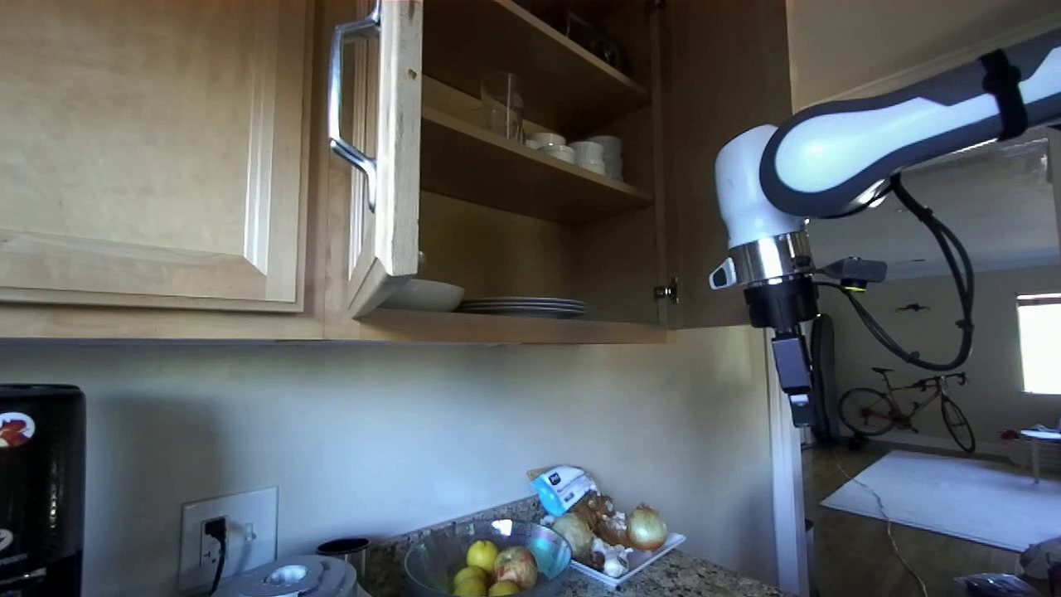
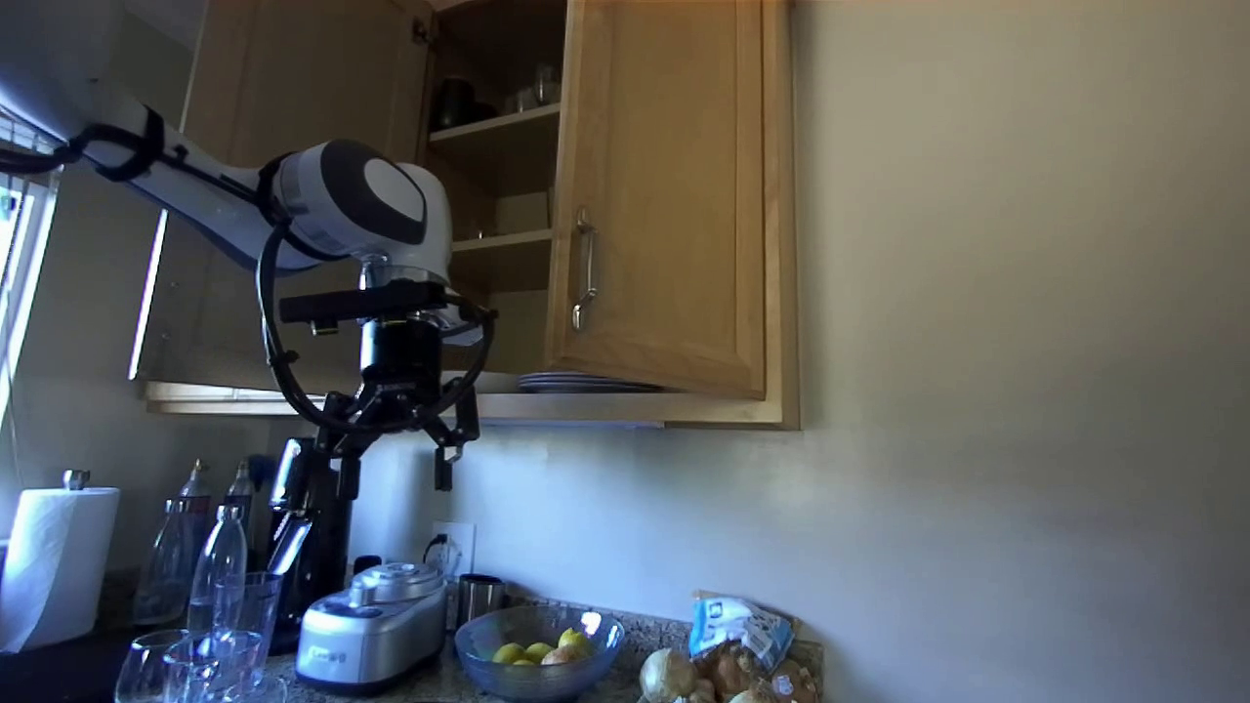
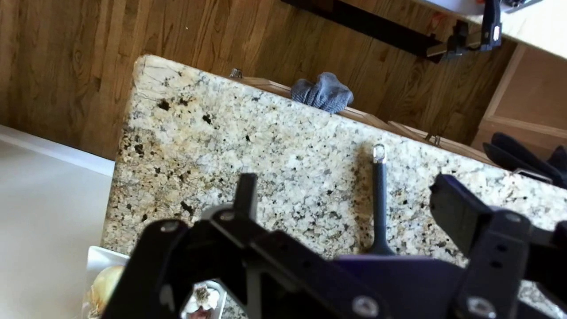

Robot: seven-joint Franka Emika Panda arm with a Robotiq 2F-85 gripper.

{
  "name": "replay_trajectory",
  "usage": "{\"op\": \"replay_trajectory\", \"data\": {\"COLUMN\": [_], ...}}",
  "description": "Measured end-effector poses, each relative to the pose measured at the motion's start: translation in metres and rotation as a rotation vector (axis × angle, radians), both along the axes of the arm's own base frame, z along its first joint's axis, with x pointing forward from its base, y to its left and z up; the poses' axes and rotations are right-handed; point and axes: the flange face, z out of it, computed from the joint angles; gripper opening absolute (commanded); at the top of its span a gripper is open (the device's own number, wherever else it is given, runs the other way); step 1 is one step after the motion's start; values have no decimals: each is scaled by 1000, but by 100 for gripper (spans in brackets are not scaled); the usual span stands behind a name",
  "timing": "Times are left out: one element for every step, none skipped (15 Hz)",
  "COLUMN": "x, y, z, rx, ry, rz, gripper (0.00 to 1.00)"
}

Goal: Open the top right cupboard door

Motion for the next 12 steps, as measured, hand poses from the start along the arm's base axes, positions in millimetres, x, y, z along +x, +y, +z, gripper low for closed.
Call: {"op": "replay_trajectory", "data": {"x": [6,11,16,21,24,27,29,30,30,29,28,28], "y": [-6,-13,-20,-27,-33,-40,-46,-52,-57,-62,-67,-71], "z": [3,7,11,15,20,25,29,34,37,41,43,46], "rx": [15,27,38,50,60,70,78,83,86,87,87,88], "ry": [-14,-29,-40,-51,-58,-68,-78,-88,-98,-106,-114,-120], "rz": [-17,-34,-52,-70,-89,-110,-134,-160,-186,-207,-231,-258], "gripper": [100,100,100,100,100,100,100,100,100,100,100,100]}}
